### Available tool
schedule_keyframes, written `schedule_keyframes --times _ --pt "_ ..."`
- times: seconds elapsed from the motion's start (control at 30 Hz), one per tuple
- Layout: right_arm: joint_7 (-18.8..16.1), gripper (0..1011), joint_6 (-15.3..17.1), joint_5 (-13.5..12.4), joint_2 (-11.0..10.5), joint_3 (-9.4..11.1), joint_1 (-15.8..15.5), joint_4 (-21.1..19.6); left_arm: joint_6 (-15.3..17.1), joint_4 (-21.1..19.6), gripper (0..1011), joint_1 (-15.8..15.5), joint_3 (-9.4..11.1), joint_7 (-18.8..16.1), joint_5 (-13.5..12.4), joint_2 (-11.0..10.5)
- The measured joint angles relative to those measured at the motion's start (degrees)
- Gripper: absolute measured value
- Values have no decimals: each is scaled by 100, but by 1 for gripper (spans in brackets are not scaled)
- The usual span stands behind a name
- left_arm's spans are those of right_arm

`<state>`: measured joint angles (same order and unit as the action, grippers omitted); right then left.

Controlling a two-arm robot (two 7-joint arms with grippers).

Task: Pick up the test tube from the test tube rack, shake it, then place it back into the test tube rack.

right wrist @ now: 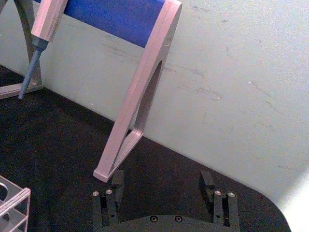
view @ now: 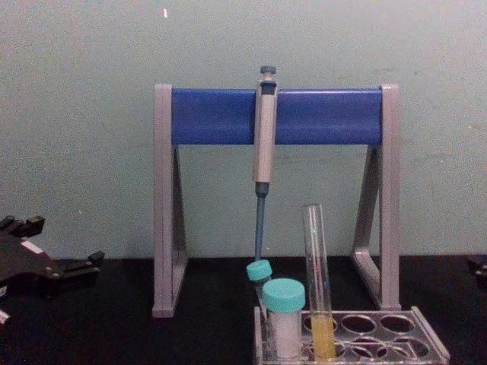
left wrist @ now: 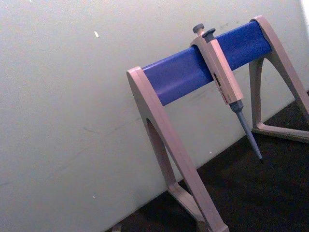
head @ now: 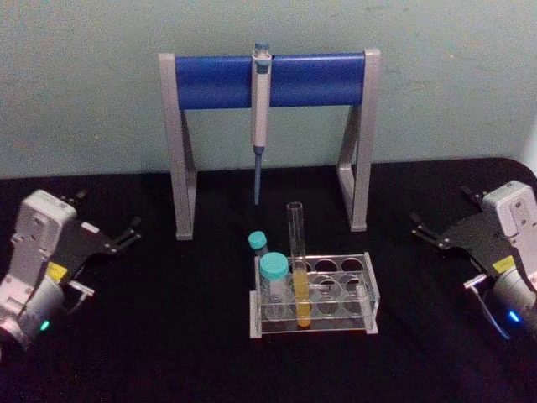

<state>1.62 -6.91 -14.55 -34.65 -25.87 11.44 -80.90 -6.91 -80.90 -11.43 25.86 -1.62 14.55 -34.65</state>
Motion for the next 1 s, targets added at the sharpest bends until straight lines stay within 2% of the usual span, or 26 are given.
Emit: schedule_keyframes --times 1.0 --pt "0 1000 0 0 0 0 0 0 0 0 1001 0 0 0 0 0"
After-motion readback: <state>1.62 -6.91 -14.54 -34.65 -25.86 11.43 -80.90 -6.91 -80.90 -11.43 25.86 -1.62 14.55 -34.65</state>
